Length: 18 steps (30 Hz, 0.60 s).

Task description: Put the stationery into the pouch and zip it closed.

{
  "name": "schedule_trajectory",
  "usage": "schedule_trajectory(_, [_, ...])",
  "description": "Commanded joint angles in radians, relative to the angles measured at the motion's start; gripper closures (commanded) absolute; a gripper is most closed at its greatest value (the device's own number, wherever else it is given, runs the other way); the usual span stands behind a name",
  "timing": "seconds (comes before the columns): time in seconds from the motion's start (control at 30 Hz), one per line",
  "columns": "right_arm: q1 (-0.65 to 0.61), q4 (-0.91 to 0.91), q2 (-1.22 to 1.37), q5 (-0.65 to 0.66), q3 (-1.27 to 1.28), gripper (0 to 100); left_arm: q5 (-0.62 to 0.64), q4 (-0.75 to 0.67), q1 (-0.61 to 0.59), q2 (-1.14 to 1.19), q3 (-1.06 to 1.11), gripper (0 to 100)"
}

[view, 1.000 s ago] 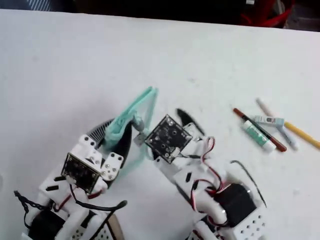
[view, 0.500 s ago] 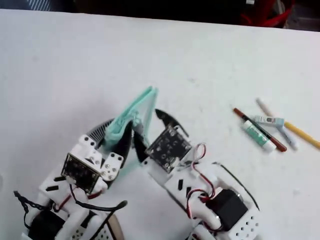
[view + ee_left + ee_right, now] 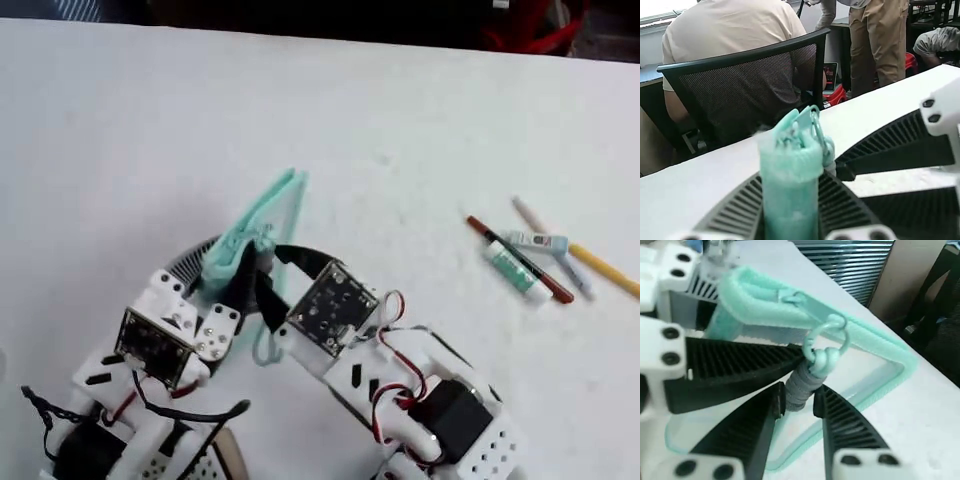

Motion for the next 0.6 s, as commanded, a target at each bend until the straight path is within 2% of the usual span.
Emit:
schedule_trajectory(0.0, [0.016, -0.039, -0.004, -0.009, -0.006, 86.3, -0.008, 0.005, 0.008, -0.004, 0.002, 98])
schedule_trajectory(0.13, [0.018, -0.038, -0.004, -0.009, -0.006, 79.3, -0.008, 0.005, 0.008, -0.004, 0.002, 98])
schedule_trajectory(0.5, [0.019, -0.124, 0.173, -0.009, -0.017, 81.5, -0.008, 0.005, 0.008, -0.004, 0.002, 98])
schedule_trajectory(0.57, [0.015, -0.122, 0.171, -0.009, -0.021, 86.0, -0.008, 0.005, 0.008, -0.004, 0.002, 98])
